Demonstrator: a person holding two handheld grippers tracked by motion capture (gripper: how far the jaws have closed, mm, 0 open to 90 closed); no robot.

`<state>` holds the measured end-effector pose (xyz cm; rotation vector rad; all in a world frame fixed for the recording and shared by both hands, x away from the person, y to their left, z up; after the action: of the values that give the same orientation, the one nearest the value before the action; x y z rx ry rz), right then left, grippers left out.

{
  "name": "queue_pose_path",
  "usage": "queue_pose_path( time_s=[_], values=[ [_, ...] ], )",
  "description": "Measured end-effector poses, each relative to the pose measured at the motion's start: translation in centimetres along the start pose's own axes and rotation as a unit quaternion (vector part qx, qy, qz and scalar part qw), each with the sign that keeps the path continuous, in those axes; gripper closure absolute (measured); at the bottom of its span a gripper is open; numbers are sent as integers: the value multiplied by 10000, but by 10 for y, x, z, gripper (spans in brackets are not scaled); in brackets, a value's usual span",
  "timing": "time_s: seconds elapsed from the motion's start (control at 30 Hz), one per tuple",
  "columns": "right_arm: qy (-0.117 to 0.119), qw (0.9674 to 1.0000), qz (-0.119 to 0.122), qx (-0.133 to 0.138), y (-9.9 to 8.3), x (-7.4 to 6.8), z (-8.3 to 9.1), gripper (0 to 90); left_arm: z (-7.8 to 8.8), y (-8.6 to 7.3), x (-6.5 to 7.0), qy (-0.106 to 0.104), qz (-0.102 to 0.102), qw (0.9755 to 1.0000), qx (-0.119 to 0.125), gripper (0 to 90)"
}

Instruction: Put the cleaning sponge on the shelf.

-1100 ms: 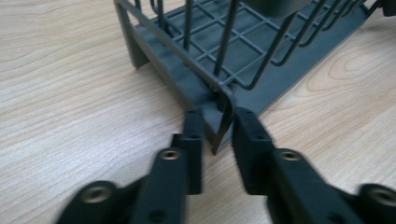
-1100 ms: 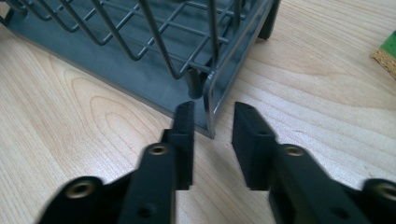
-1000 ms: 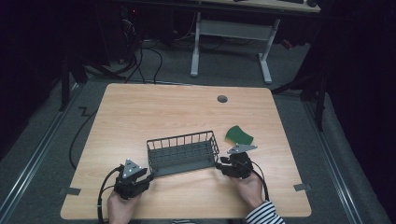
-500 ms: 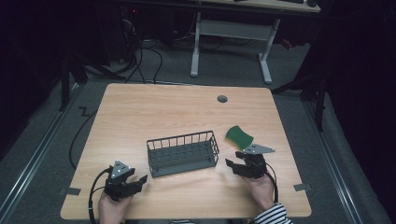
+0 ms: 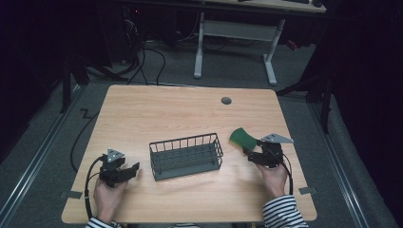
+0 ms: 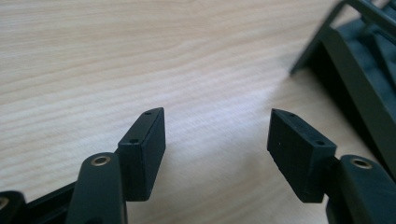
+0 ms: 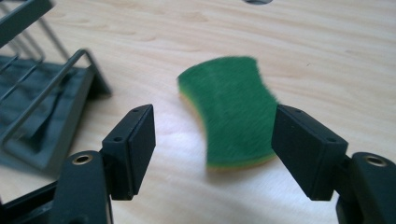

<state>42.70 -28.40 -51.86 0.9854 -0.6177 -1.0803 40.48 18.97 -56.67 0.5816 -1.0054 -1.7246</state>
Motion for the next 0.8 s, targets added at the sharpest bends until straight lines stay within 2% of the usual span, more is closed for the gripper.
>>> queue_pose_path(
  time_s=[0.17,0.37,0.4,0.43,0.57,0.67,0.7,0.8],
  values=[
    [-36,9998,139,-99,11,8,-16,267,-5,-1,-6,147,-17,9999,-17,373],
    [111,9979,388,-511,17,10,-38,232,-7,-3,-8,164,-80,9998,39,371],
    [111,9979,388,-511,17,10,-38,232,-7,-3,-8,164,-80,9998,39,371],
    [154,9965,471,-666,19,12,-43,214,-8,-4,-9,186,-135,9997,115,371],
    [227,9943,606,-852,23,17,-53,199,-8,-6,-8,201,-202,9994,180,366],
    [275,9941,584,-873,23,21,-56,187,-8,-6,-8,221,-196,9994,181,358],
    [290,9918,603,-1091,21,23,-61,166,-8,-6,-7,217,-233,9994,153,348],
    [427,9900,631,-1187,20,22,-66,166,-8,-6,-7,229,-221,9994,147,337]
  ],
)
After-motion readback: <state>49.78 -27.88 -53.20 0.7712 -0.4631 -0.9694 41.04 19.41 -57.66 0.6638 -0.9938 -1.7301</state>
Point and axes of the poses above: each handheld gripper's, and its own axes: z roughly backward along the jaws, y roughly out of its top, x roughly to its right, the point moved 6 cm from there along -z, roughly forward along the jaws, and after that the axes turned 11 degrees about x, right-handed, at the moved point
